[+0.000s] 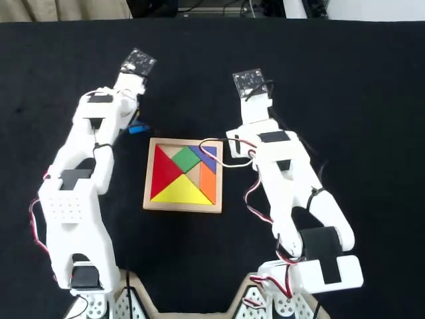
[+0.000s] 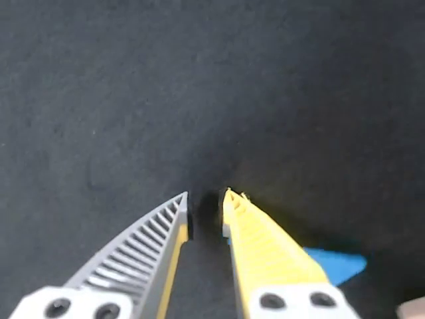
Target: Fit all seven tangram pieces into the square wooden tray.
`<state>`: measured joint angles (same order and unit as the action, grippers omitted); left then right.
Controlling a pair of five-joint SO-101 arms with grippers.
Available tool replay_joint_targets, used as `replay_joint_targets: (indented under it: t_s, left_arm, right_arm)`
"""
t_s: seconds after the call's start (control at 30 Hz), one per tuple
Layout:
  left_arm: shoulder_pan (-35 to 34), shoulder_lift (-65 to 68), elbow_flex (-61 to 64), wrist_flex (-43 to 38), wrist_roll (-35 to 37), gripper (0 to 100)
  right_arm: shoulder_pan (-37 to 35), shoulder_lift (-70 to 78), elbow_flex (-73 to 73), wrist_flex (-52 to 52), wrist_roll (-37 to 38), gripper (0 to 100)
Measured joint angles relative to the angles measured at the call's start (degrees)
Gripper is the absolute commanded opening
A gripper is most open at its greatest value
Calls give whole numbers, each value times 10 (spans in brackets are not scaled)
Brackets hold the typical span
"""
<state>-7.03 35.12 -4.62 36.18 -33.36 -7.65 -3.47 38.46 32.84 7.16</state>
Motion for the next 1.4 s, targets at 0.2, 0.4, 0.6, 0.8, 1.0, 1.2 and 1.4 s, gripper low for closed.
replay_joint_targets:
  t_s: [0.2,0.4,0.6,0.8,1.0,1.2,1.4]
  left_arm:
    - [-5,-3,-14,100,-70,98]
    - [-17,-47,3,164,-76,98]
    - [-18,-109,3,169,-79,103]
    - [10,-142,2,268,-18,281]
    - [21,-143,2,311,-53,285]
    - [25,-106,-19,301,-104,286]
    - [25,-18,-90,296,-154,284]
  right_arm:
    - [0,0,0,-2,0,11]
    - [0,0,0,-2,0,11]
    - [0,0,0,-2,0,11]
    - [0,0,0,-2,0,11]
    - [0,0,0,-2,0,11]
    - [0,0,0,-2,0,11]
    - [0,0,0,-2,0,11]
